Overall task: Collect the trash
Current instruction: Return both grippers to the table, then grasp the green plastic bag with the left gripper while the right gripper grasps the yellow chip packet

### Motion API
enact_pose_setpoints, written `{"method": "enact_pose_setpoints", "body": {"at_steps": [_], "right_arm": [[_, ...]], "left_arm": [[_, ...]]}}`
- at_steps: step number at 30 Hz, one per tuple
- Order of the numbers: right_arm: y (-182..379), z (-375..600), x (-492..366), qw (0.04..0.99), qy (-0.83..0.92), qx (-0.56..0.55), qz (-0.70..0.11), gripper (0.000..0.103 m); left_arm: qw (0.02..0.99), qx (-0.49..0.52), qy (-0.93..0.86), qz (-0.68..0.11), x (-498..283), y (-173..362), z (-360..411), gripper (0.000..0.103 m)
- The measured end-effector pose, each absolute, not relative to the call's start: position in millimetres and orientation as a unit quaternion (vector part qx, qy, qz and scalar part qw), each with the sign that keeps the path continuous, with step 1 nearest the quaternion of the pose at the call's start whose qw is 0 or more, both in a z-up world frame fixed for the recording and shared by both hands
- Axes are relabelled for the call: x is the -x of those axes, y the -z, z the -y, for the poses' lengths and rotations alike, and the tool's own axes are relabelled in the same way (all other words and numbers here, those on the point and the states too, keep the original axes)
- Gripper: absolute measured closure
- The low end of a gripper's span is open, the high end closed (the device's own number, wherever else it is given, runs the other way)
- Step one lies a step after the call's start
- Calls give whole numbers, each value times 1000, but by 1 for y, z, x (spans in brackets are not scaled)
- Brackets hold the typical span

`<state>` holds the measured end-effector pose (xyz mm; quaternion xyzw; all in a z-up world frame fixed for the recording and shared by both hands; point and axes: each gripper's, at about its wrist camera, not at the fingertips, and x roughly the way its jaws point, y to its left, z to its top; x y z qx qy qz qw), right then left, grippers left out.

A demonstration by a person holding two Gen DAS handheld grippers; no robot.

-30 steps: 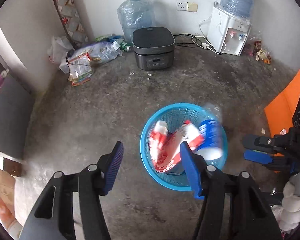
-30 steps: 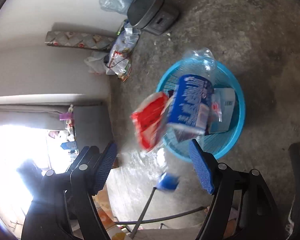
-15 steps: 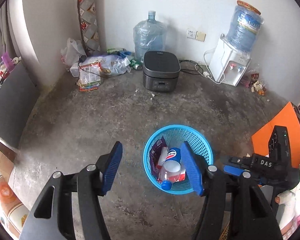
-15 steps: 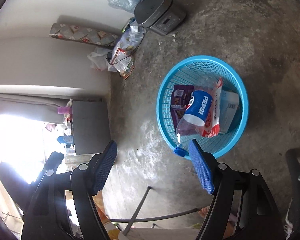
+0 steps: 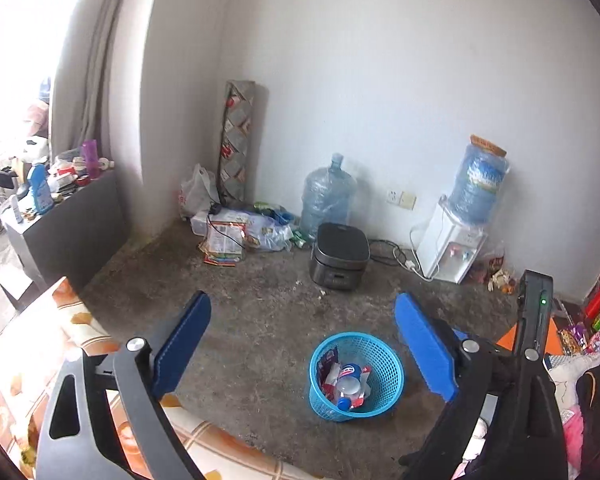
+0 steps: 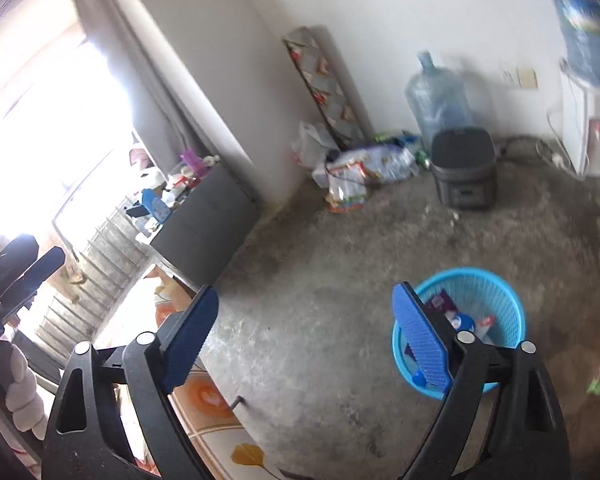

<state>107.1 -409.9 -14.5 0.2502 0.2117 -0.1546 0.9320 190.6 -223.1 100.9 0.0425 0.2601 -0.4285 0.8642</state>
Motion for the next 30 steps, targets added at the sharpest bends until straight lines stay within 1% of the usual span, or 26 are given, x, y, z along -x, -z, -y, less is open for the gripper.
{"method": "enact_pose_setpoints", "body": {"at_steps": [3,5,8,10,12,15,20,24,26,30], "right_arm": [[-6,375,-103,954,150,-195,-171,8],[-13,356,-102,963,140,-172,-156,8],[-17,333,-104,972,110,-150,-147,8],[-17,320,-113,974,75,-150,-155,8],[-14,309,-125,971,32,-159,-176,8],[-7,288,-153,958,-30,-178,-221,8],[6,237,-201,931,-113,-187,-293,8],[9,189,-242,908,-165,-169,-347,11],[12,169,-262,898,-178,-159,-370,14],[20,133,-301,878,-193,-141,-415,15]], "left_arm": [[887,-10,397,-236,-184,-114,161,11],[908,-5,357,-221,-179,-117,119,11],[938,-18,269,-218,-176,-118,54,11],[951,-12,219,-218,-167,-118,4,11],[960,8,174,-220,-157,-117,-46,11],[965,67,110,-229,-141,-111,-124,11],[955,152,17,-255,-124,-76,-220,11],[943,178,-21,-281,-126,-49,-263,14],[932,189,-44,-305,-136,-32,-277,19],[901,221,-92,-363,-154,8,-302,24]]}}
